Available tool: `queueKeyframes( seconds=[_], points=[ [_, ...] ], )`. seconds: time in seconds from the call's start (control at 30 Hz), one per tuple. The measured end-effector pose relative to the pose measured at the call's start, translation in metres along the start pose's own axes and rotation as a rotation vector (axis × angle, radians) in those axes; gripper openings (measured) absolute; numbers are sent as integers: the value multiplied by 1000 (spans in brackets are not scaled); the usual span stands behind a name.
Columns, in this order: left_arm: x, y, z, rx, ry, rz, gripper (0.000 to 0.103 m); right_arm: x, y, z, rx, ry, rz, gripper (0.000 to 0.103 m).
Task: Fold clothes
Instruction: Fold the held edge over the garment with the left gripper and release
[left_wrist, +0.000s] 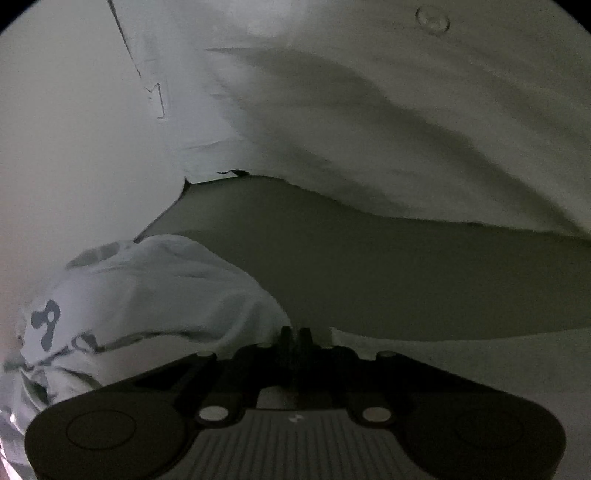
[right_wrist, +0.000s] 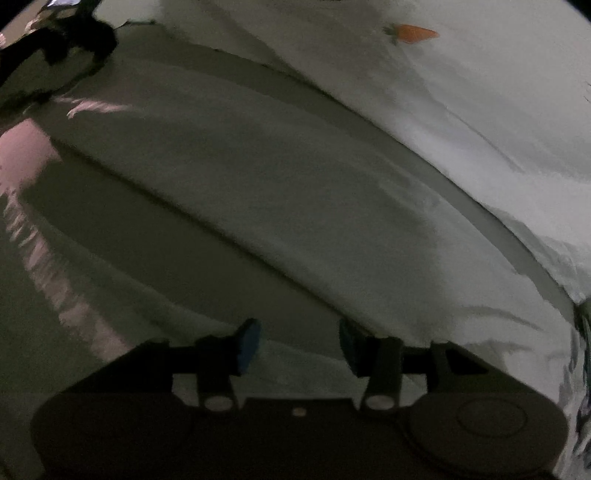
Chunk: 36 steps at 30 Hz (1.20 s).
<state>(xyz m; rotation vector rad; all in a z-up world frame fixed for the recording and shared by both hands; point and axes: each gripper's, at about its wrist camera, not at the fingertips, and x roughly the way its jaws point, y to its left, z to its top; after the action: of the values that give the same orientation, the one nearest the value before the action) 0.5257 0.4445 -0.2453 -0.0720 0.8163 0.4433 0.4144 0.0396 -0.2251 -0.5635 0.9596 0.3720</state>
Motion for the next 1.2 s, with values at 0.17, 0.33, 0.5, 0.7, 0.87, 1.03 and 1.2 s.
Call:
queueKeyframes(
  seconds=[0.17, 0.33, 0.5, 0.7, 0.87, 1.03, 1.2],
  points=[
    [-59, 4, -20, -88, -4, -122, 53, -12, -25, -12, 158, -24, -31, 74],
    [-118, -1, -70, -263, 60, -300, 73, -31, -65, -42, 415, -72, -58, 81],
    [-164, -30, -124, -308, 123, -369, 92, -56, -114, -103, 726, -136, -83, 82],
    [-200, -67, -176, -199, 172, -388, 93, -84, -156, -203, 998, -157, -154, 82],
    [-234, -86, -208, -202, 196, -382, 93, -98, -181, -275, 1087, -103, -201, 80],
    [-254, -111, -230, -225, 271, -387, 93, -105, -220, -328, 1156, -82, -241, 75],
    [-268, -137, -246, -200, 348, -401, 92, -99, -266, -364, 1191, -78, -283, 57]
  ],
)
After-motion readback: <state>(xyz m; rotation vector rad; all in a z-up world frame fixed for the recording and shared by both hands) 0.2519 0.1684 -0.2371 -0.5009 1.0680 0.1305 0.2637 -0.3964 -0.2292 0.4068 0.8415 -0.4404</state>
